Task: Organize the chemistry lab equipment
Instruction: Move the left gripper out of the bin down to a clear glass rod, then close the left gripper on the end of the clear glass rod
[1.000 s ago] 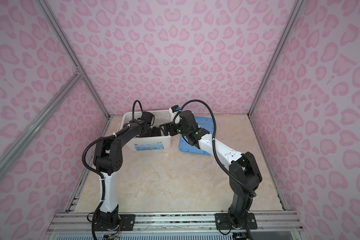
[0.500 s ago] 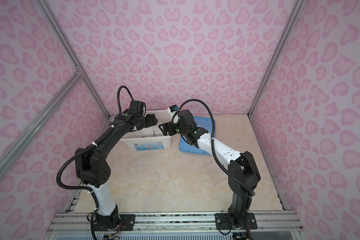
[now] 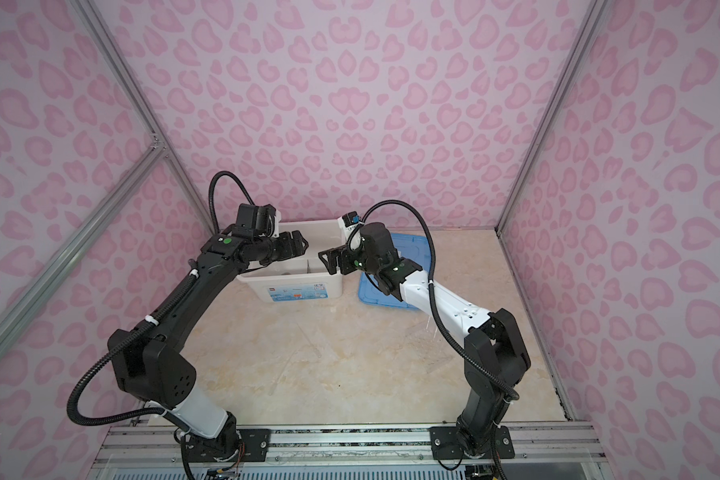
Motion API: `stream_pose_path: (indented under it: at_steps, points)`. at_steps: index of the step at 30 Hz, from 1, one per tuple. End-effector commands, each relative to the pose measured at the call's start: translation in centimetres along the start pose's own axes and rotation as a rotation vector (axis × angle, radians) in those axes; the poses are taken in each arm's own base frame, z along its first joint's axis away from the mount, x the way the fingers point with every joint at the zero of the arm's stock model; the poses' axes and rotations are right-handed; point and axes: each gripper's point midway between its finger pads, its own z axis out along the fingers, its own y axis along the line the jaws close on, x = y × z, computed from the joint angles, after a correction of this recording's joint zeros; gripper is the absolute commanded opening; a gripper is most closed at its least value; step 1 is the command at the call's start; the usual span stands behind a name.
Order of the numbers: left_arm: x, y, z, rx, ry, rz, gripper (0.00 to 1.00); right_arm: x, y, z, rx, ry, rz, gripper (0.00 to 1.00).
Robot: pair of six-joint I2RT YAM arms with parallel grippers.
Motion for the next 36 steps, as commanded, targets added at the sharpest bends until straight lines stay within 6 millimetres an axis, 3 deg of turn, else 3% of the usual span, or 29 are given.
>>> stream_pose_path:
  at_steps: [1,7,8,15,20,28,33,36]
  points:
    - [2.6,-0.1,-1.4,0.026,0.049,0.059,0.91,0.0,1.4,-0.8,-0.029,-0.008,-0.059,0.98]
    - [7.4,0.4,-4.4,0.049,0.120,0.089,0.89,2.2,3.3,-3.4,-0.015,0.022,-0.141,0.98]
    - [9.3,1.1,-4.4,0.032,0.165,0.088,0.88,2.8,3.5,-3.9,-0.012,0.030,-0.150,0.98]
    - [16.5,3.3,-5.1,-0.015,0.258,0.028,0.74,7.2,4.2,-6.5,0.042,0.071,-0.175,0.98]
    - [20.8,2.8,-3.1,-0.009,0.306,-0.054,0.64,10.1,3.7,-7.1,0.087,0.121,-0.162,0.98]
    - [25.5,2.7,0.9,-0.049,0.355,-0.132,0.60,12.0,3.8,-6.9,0.091,0.151,-0.133,0.98]
    - [27.1,3.2,2.3,-0.115,0.373,-0.127,0.49,12.9,3.8,-6.7,0.095,0.188,-0.132,0.98]
    - [27.6,3.7,2.7,-0.148,0.382,-0.131,0.48,13.3,3.9,-6.4,0.097,0.202,-0.143,0.98]
